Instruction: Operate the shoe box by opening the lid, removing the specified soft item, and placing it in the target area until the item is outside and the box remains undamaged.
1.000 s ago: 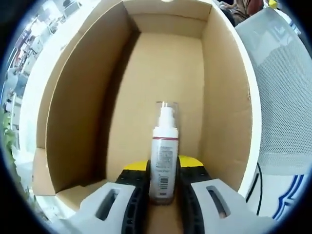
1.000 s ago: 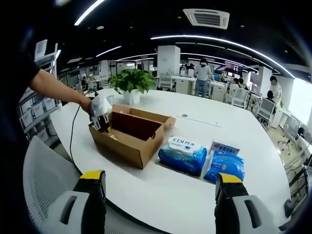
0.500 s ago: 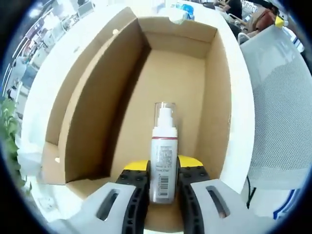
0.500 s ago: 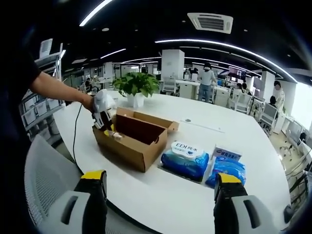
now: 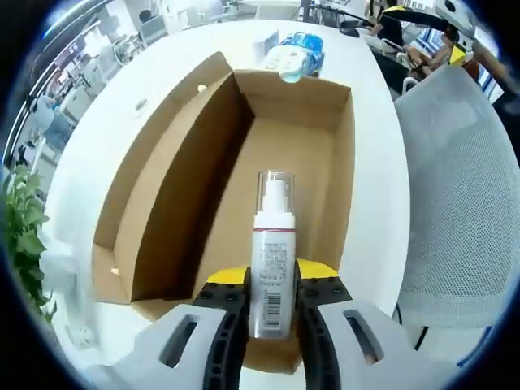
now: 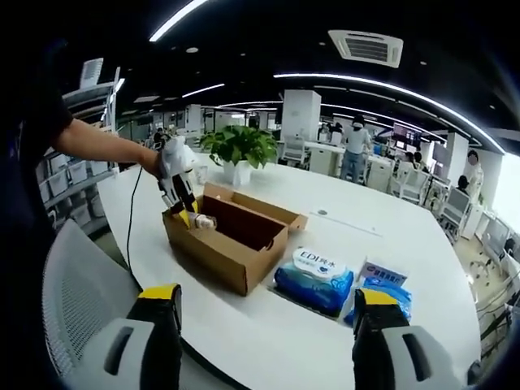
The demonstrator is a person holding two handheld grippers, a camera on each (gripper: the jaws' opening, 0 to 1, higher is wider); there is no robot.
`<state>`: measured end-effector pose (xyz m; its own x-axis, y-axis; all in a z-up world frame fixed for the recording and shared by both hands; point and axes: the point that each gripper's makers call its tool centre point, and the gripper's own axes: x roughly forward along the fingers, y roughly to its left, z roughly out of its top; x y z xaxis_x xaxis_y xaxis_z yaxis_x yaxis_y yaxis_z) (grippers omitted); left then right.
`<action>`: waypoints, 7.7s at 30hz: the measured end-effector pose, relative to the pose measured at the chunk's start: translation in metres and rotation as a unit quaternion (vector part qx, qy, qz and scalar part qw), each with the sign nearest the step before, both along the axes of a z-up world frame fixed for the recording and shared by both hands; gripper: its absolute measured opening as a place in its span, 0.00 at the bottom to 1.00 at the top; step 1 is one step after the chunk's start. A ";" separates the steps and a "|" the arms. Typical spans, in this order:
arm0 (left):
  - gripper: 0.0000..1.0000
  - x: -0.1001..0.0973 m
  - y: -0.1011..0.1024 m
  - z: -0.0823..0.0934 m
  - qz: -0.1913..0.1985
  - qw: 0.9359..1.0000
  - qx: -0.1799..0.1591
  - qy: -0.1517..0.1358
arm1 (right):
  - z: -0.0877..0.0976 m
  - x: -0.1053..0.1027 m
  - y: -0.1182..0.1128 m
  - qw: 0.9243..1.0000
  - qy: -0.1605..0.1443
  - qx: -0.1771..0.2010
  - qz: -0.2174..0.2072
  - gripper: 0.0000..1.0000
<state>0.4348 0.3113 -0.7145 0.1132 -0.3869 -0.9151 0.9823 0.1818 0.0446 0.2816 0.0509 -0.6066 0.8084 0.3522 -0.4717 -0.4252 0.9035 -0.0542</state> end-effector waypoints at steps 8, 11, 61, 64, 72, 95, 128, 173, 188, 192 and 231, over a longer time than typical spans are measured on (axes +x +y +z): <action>0.19 -0.005 -0.007 0.022 0.001 1.000 -0.027 -0.015 | 0.003 0.001 0.011 1.000 -0.007 0.000 0.021 0.79; 0.19 -0.009 -0.011 0.030 -0.001 0.999 -0.036 -0.020 | 0.004 0.002 0.016 0.999 -0.010 -0.001 0.031 0.77; 0.19 -0.077 -0.063 0.084 -0.064 0.984 -0.163 -0.038 | 0.012 0.018 0.097 0.980 -0.034 -0.004 0.196 0.46; 0.19 -0.081 -0.068 0.086 -0.074 0.982 -0.169 -0.037 | 0.012 0.018 0.101 0.978 -0.034 -0.003 0.205 0.44; 0.19 -0.092 -0.081 0.090 -0.101 0.977 -0.183 -0.035 | 0.016 0.019 0.113 0.973 -0.041 0.003 0.228 0.41; 0.19 -0.128 -0.103 0.093 -0.207 0.958 -0.197 -0.017 | 0.017 0.011 0.138 0.949 -0.040 -0.011 0.311 0.30; 0.20 -0.138 -0.108 0.089 -0.248 0.946 -0.209 -0.010 | 0.009 0.001 0.147 0.933 -0.033 -0.049 0.355 0.15; 0.46 -0.124 -0.105 0.097 -0.173 0.951 -0.254 -0.037 | 0.020 0.009 0.152 0.920 -0.029 -0.092 0.379 0.14; 0.67 -0.112 -0.097 0.103 -0.106 0.951 -0.287 -0.034 | 0.026 0.022 0.137 0.919 -0.027 -0.110 0.377 0.14; 0.71 -0.107 -0.094 0.106 -0.084 0.950 -0.298 -0.039 | 0.030 0.029 0.130 0.917 -0.027 -0.122 0.379 0.14; 0.99 -0.083 -0.058 0.128 0.079 0.919 -0.372 -0.100 | 0.063 0.100 0.021 0.892 -0.001 -0.254 0.373 0.15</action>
<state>0.3517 0.2530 -0.5861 0.3591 -0.8620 -0.3577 0.9268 0.3746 0.0278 0.3816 0.0723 -0.5437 0.4387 0.5336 -0.7230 -0.8979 0.2276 -0.3768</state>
